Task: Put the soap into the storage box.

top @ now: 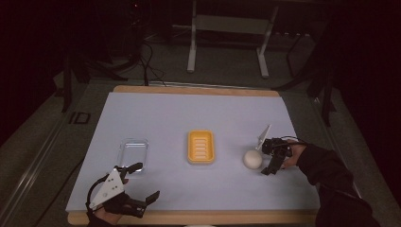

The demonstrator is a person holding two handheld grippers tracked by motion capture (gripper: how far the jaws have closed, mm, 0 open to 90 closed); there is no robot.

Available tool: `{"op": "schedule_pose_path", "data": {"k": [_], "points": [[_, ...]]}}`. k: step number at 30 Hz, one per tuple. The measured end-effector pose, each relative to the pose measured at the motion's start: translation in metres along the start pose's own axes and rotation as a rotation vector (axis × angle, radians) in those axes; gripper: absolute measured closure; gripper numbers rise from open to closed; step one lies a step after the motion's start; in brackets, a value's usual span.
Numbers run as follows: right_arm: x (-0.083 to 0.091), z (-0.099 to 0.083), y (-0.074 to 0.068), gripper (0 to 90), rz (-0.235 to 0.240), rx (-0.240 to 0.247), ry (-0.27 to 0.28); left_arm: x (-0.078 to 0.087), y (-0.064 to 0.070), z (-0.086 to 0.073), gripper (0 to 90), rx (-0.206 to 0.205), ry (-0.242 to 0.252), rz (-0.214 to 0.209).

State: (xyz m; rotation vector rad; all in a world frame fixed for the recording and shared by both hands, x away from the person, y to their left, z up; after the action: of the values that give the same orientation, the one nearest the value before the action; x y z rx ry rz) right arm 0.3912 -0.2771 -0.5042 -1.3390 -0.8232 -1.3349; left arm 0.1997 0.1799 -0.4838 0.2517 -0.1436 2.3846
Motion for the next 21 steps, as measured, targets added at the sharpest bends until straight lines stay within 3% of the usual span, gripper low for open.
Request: {"op": "schedule_pose_path", "data": {"k": [4, 21], "points": [[-0.003, 0.004, 0.002, 13.5, 0.004, 0.008, 0.034, 0.000, 0.000, 0.000, 0.1, 0.000, -0.001, 0.000], [-0.016, 0.018, 0.003, 15.7, -0.010, 0.076, 0.076, 0.000, 0.000, 0.000, 0.1, -0.002, -0.002, -0.006]]}}
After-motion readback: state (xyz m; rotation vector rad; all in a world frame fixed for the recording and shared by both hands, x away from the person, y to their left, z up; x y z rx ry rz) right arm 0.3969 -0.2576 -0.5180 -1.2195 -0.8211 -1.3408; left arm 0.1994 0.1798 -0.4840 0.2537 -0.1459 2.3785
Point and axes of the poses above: each handheld gripper's, and its own axes: x roughly backward along the jaws, z roughly out of its top, y roughly to its right, the point moved 2 cm from there along -x, roughly forward along the jaws, and after that the axes turned 8 degrees about z, right-handed, at the moved point
